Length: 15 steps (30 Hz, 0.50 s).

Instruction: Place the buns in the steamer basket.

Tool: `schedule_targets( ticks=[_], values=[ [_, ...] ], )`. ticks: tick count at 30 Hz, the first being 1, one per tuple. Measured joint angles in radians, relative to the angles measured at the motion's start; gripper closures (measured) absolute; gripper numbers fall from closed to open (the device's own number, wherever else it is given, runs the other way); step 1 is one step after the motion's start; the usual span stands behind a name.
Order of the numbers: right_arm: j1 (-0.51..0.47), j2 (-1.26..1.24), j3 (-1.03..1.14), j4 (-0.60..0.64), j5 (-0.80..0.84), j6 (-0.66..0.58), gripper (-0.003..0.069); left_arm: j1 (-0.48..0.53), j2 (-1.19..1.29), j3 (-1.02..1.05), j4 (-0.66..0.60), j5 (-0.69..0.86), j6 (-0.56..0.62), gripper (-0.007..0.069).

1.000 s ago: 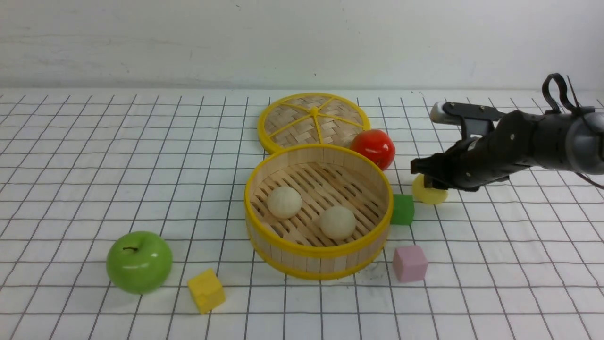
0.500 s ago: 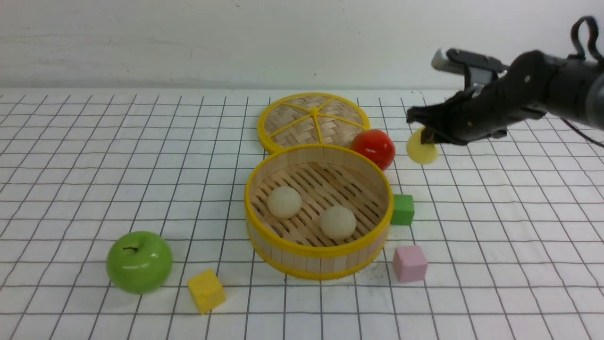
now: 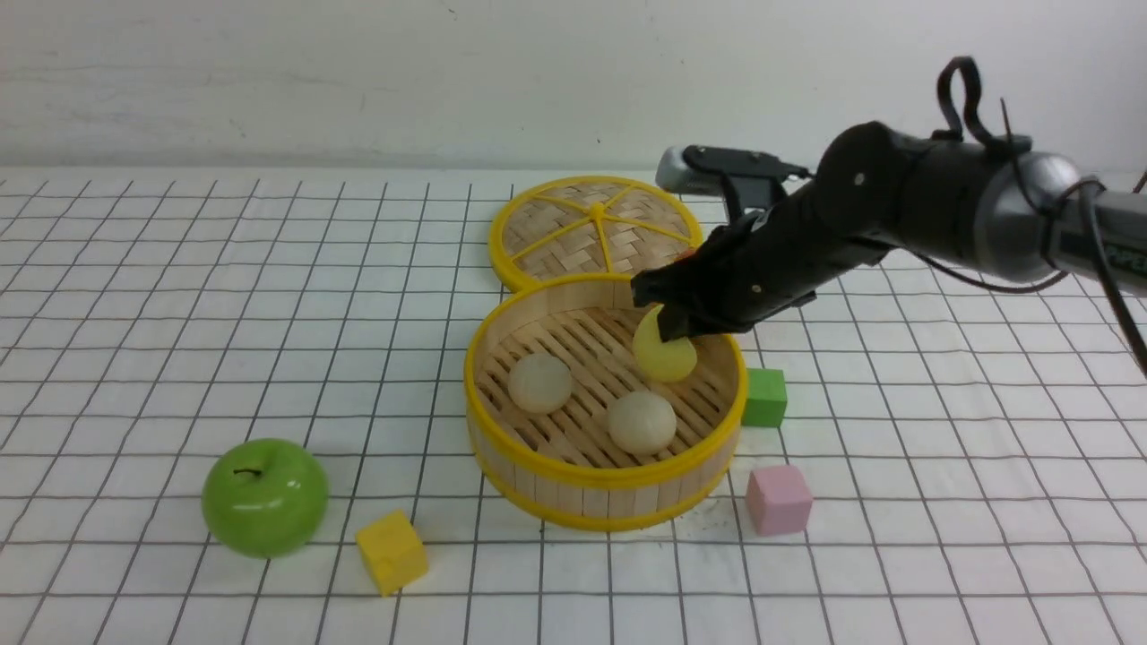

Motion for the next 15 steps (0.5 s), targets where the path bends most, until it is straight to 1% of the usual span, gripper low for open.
schedule_targets(
  ticks=[1,3,4,5,7,8,9,11,12,13,15],
  values=[
    [0.000,0.004,0.000,-0.001,0.000,0.000,0.0603,0.000,0.000,0.000,0.000,0.000,0.000,0.0501],
    [0.000,0.014,0.001,-0.011,-0.001,0.000,0.0523,0.000,0.000,0.000,0.000,0.000,0.000,0.0501],
    [0.000,0.014,0.001,-0.013,-0.001,0.000,0.0515,0.000,0.000,0.000,0.000,0.000,0.000,0.0501],
    [0.000,0.014,0.001,-0.020,-0.001,0.000,0.0466,0.000,0.000,0.000,0.000,0.000,0.000,0.0501],
    [0.000,0.014,0.001,-0.025,0.003,0.001,0.0402,0.000,0.000,0.000,0.000,0.000,0.000,0.0501],
    [0.000,0.012,0.001,-0.032,0.010,0.001,0.0356,0.000,0.000,0.000,0.000,0.000,0.000,0.0501],
    [0.000,0.004,0.001,-0.055,0.028,0.001,0.0296,0.000,0.000,0.000,0.000,0.000,0.000,0.0501],
    [-0.003,-0.023,-0.009,-0.096,0.088,0.001,0.0225,0.000,0.000,0.000,0.000,0.000,0.000,0.0501],
    [-0.005,-0.031,-0.011,-0.104,0.100,0.001,0.0213,0.000,0.000,0.000,0.000,0.000,0.000,0.0501],
    [-0.013,-0.069,-0.025,-0.137,0.158,0.001,0.0174,0.000,0.000,0.000,0.000,0.000,0.000,0.0501],
    [-0.031,-0.134,-0.039,-0.182,0.238,0.009,0.0148,0.000,0.000,0.000,0.000,0.000,0.000,0.0501]
  ],
)
